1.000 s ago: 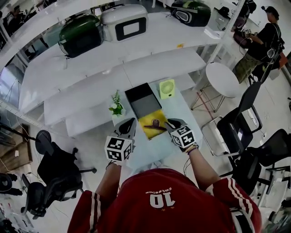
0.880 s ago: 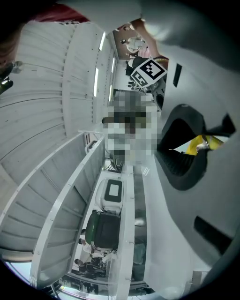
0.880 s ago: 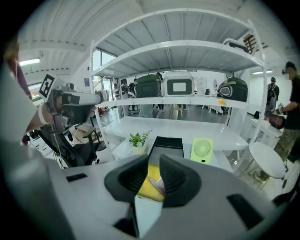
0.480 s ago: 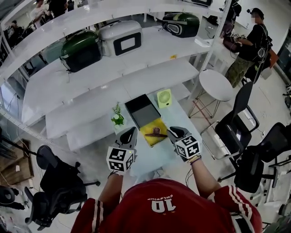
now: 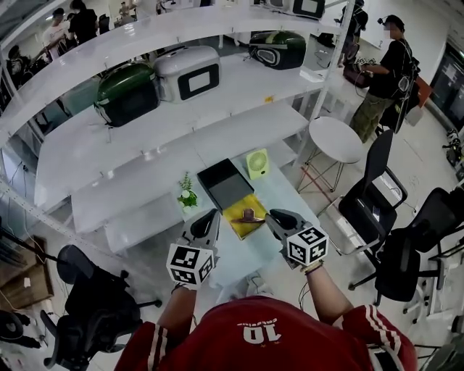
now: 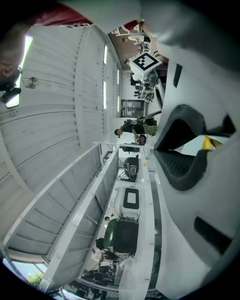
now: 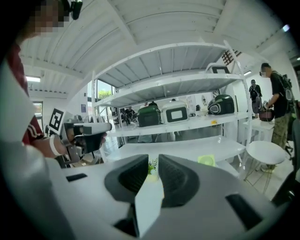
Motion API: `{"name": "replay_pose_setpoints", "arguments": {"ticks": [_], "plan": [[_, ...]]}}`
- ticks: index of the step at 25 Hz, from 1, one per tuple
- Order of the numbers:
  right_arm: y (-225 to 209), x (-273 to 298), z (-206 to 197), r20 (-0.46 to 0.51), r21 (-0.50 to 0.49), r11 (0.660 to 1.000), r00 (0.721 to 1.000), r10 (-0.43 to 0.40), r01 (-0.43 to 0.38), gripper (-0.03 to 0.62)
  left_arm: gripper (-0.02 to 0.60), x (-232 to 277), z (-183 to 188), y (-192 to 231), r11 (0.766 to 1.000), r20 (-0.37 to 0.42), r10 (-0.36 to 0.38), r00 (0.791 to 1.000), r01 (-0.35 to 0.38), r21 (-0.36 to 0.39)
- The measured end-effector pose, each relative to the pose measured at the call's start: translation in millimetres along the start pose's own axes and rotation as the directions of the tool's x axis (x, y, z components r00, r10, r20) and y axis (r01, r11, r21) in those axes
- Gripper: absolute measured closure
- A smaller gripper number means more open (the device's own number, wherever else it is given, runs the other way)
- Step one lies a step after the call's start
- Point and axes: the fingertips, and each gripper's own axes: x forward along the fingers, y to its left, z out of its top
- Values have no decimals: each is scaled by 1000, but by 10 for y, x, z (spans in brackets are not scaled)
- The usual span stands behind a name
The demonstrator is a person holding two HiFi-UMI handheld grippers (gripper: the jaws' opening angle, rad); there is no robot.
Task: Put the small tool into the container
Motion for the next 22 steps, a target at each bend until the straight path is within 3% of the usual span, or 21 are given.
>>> {"name": "replay_pose_setpoints", "arguments": {"ticks": [5, 9, 15, 22], "plan": [[156, -132, 327, 86, -26, 1000, 996, -9, 11, 531, 589, -105, 251, -34, 1000, 49, -10, 999, 10, 10], [252, -263, 649, 180, -55, 998, 983, -28, 38, 540, 589, -221, 438, 8, 999, 92, 8, 996, -4, -42], [377, -454, 1135, 314, -84, 995, 949, -33, 63, 549, 589, -429, 790, 83, 999, 165, 34, 986, -29, -37], [535, -830, 1663, 457, -112, 989, 889, -34, 95, 553, 589, -626, 1140, 15, 997, 236, 52, 970, -63, 39]]}}
